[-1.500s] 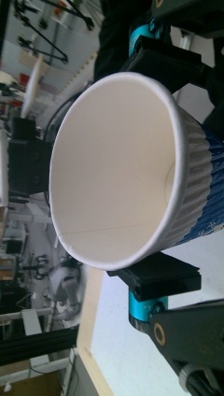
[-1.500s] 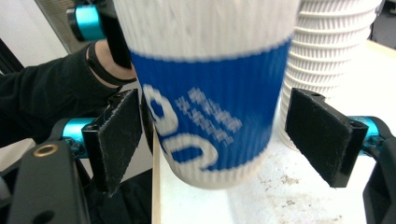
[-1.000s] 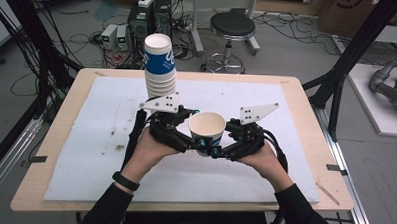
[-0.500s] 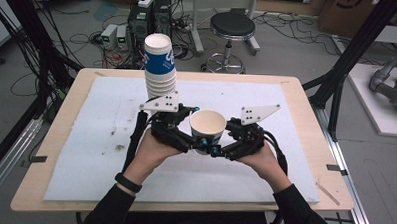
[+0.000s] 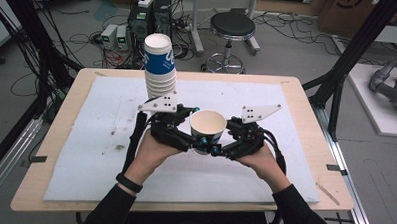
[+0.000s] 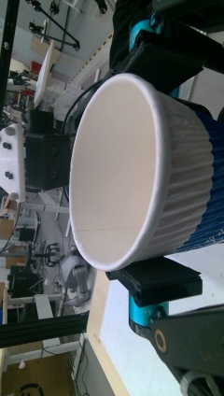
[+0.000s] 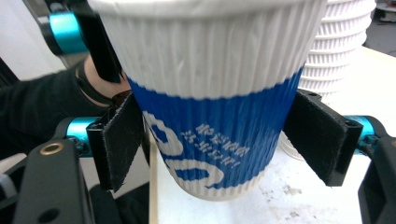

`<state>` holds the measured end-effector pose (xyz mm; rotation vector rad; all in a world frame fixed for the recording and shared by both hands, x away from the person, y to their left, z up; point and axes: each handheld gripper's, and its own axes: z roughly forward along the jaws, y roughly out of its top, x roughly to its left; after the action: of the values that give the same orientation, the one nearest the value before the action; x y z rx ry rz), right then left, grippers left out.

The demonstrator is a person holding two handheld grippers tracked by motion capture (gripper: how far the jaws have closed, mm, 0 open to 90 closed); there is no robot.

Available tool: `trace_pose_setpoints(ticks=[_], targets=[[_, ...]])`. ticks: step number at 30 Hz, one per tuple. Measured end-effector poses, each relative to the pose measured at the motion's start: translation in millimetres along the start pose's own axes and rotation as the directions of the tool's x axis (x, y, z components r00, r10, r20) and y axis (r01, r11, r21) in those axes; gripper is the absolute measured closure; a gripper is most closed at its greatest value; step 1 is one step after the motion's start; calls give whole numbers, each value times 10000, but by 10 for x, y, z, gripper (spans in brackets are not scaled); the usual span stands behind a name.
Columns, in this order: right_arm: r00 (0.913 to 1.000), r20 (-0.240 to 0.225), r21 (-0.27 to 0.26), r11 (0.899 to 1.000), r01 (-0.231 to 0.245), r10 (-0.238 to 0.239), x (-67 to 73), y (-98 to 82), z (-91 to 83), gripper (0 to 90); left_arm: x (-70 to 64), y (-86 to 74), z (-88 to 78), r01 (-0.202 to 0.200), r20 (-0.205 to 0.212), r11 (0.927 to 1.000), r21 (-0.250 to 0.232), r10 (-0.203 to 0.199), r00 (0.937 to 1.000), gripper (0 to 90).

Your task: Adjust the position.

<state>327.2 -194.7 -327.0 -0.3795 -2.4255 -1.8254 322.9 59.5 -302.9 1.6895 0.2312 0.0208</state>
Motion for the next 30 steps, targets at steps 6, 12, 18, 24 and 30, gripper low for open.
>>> trace_pose_setpoints(ticks=[6,12,18,24,30], targets=[[9994,-209,-145,9995,-281,278,-20,-1,-5,213,1,-12,9,45,36,10000,-51,-45,10000,219],[9990,-228,-168,9991,-379,376,-25,-4,2,217,0,-13,9,50,-24,10000,-66,-50,10000,220],[9993,-193,-91,9994,-326,324,-17,-4,3,244,10,-22,8,119,41,9998,-139,-119,9999,222],[9998,-125,-65,9998,-161,160,-4,2,1,254,21,-29,19,313,146,9993,-219,-309,9994,190],[10000,13,-80,10000,39,-39,-4,6,-13,256,31,-26,12,506,330,9983,-276,-497,9982,146]])
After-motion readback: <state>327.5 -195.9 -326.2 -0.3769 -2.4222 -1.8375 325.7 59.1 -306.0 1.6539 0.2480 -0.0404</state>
